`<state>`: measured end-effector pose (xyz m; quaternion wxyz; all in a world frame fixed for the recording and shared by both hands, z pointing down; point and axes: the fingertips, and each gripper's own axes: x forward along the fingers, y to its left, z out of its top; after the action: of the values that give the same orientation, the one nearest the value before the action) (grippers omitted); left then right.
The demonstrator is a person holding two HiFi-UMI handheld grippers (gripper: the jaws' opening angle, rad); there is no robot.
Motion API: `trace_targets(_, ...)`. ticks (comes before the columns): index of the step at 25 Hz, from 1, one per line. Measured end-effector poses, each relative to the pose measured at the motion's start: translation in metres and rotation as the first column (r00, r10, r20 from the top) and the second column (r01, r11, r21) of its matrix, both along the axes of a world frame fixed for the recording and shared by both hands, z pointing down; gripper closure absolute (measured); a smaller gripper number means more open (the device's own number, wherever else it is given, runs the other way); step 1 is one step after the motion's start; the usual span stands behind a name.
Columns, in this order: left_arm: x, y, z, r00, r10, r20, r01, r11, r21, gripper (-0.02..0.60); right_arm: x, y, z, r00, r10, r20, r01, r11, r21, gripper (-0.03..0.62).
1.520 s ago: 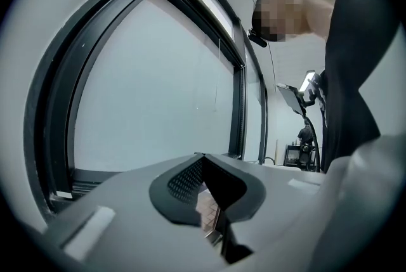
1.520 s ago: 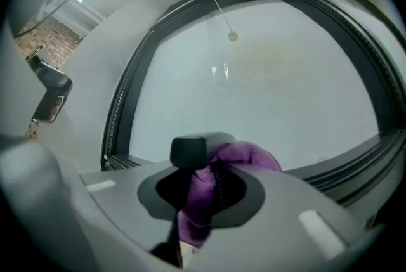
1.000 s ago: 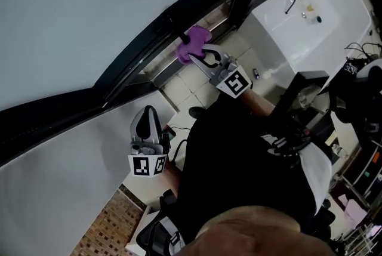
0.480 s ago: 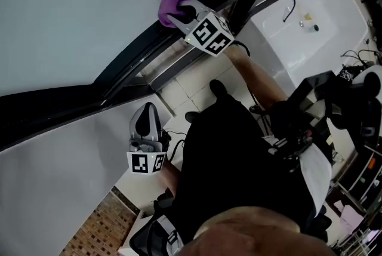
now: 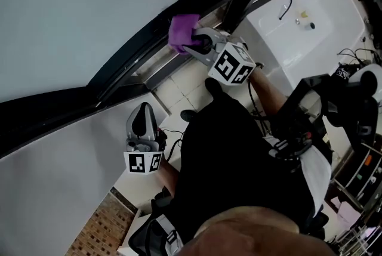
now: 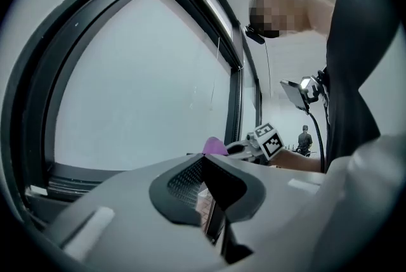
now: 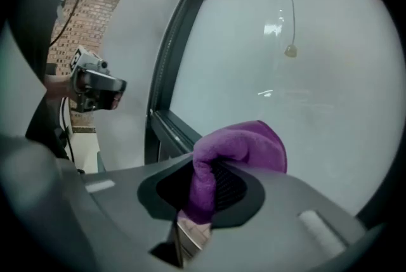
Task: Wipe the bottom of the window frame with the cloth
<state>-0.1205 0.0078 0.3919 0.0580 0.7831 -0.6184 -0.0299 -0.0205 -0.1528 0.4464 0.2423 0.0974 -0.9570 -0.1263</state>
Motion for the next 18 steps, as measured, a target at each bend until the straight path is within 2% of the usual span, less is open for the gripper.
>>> trace_targets(4,0.015,-0.014,-0.001,0.999,0.044,0.009,-0.044,0.999,-0.012,0.58,0.035,0.038,0.06,0.994,-0.048,-0.096,0.038,0.993,-0.109,0.53)
trace_targets(6,0.02,-0.017,-0.002,0.998,0.055,0.015,-0.054,0.998,-0.023,0.58,0.045,0.032,0.064,1.0,-0.009,-0.019,0.006,0.988,-0.154,0.53)
trace_targets(7,0.022,-0.019,-0.002,0.998,0.056,0.017,-0.055,0.998,-0.028,0.58,0.048,0.018,0.054,0.998,0.029,0.047,-0.023,0.99,-0.137,0.53)
trace_targets(9,0.026,-0.023,-0.003,0.998,0.053,0.024,-0.052,0.998,-0.036,0.58,0.046,-0.024,0.026,0.983,0.097,0.155,-0.096,0.995,-0.015,0.53)
trace_targets(11,0.031,-0.026,-0.005,0.998,0.053,0.034,-0.051,0.998,-0.041,0.58,0.027,-0.062,0.016,0.983,0.093,0.157,-0.116,0.984,0.139,0.528)
trace_targets(13,0.037,-0.024,-0.008,0.998,0.05,0.045,-0.049,0.998,-0.041,0.58,-0.002,-0.079,0.021,0.997,0.014,0.081,-0.034,0.964,0.263,0.522)
trace_targets(15,0.04,-0.018,-0.011,0.998,0.035,0.058,-0.033,0.999,-0.039,0.579,-0.018,-0.077,0.021,0.996,-0.086,0.017,0.077,0.946,0.315,0.52)
trace_targets(16,0.039,-0.015,-0.012,0.998,0.022,0.062,-0.02,0.999,-0.04,0.58,-0.014,-0.071,0.014,0.989,-0.146,0.037,0.129,0.946,0.298,0.522)
trace_targets(18,0.032,-0.009,-0.01,0.998,-0.007,0.062,0.01,0.999,-0.046,0.58,0.008,-0.054,-0.016,0.94,-0.266,0.215,0.226,0.954,0.196,0.523)
